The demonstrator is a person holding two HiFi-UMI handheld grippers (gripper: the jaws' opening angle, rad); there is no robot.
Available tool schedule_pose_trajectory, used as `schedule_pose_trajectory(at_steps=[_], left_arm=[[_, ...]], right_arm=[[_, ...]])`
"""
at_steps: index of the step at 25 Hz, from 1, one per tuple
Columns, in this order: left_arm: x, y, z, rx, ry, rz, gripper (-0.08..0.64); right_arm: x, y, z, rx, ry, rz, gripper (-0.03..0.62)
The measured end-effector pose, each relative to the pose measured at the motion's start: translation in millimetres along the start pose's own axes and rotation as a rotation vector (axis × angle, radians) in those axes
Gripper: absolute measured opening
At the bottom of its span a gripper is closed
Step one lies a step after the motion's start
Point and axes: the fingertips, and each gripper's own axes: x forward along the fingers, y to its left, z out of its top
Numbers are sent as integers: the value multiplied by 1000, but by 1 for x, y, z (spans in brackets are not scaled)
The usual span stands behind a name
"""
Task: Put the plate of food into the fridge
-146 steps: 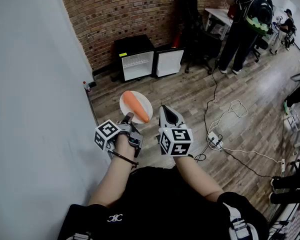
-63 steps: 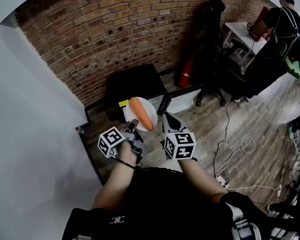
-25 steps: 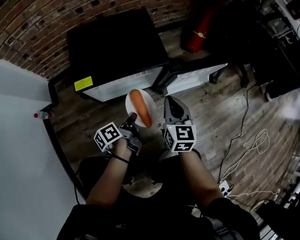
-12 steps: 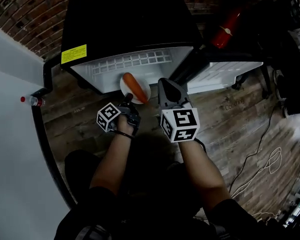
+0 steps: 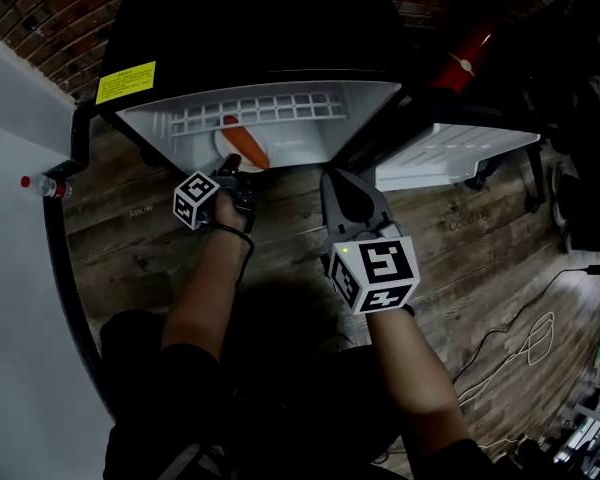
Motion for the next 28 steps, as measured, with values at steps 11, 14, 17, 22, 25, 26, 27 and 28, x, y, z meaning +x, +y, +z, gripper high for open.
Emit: schedule_pose_trajectory(at_steps=[11,14,17,22,25,26,27,28], left_arm=[[46,2,6,21,-30,23,29],[54,4,7,47,-25,47,32],[59,8,9,77,-27,72,32],[64,9,10,197,-17,147,31],[66,13,12,290,-6,201,32],[66,12,12,330,-2,213,32],[67,11,13,383,5,225,32],[67,10,14,447,13,241,39]], right_arm=[[-9,-20,-8,15,17,-23,14],[-10,-23,-8,12,18,-21,14],[-11,-26,-9,21,19,-22,14],[-9,-31,-10,34,22,-23,14],[-6,-30,-8,46,22,-10,14],[-6,-29,-8,45,22,-3,14],[-5,-27,-7,41,22,2,14],[-5,-27,-7,36,21,6,14]])
